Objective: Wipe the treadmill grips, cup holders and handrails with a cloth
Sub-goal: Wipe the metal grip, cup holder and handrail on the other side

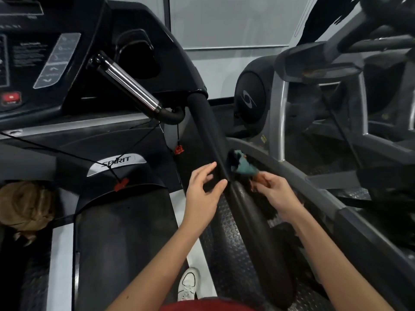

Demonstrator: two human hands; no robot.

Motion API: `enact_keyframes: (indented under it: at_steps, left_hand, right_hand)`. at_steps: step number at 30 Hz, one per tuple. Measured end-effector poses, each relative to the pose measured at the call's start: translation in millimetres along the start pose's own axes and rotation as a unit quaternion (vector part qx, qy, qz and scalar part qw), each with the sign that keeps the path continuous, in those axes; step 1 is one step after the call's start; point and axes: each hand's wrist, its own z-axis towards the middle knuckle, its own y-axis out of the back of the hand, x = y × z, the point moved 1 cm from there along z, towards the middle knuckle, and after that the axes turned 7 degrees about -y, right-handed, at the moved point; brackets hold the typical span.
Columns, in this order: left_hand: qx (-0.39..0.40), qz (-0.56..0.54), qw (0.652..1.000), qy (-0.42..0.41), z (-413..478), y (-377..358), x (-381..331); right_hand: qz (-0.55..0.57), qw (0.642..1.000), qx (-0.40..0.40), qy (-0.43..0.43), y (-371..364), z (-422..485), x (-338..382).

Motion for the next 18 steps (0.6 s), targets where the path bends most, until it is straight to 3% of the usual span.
enact_keyframes:
  at_steps: [4,7,12,15,18]
  left_hand:
    - [-0.002,0.014,1.000,-0.006,-7,-4,6]
    - [-0.017,0.030,0.999,0.010,-12,-10,7]
    - [-0.018,-0.010,0.999,0.025,-22,-16,7]
    - [-0.017,-0.014,0.999,0.036,-27,-17,7]
    - [-0.024,-0.006,0.999,0.041,-30,-18,7]
  right_hand:
    - [-0.105,0.988,0.080,0.083,10,-33,8]
    - [-0.167,0.974,0.080,0.133,-5,-20,17]
    - [0.004,0.998,0.057,0.008,-18,20,19]
    - [0.048,0.997,0.030,-0.059,-11,15,-2]
    - [0.039,0.997,0.005,-0.065,-3,-10,-18]
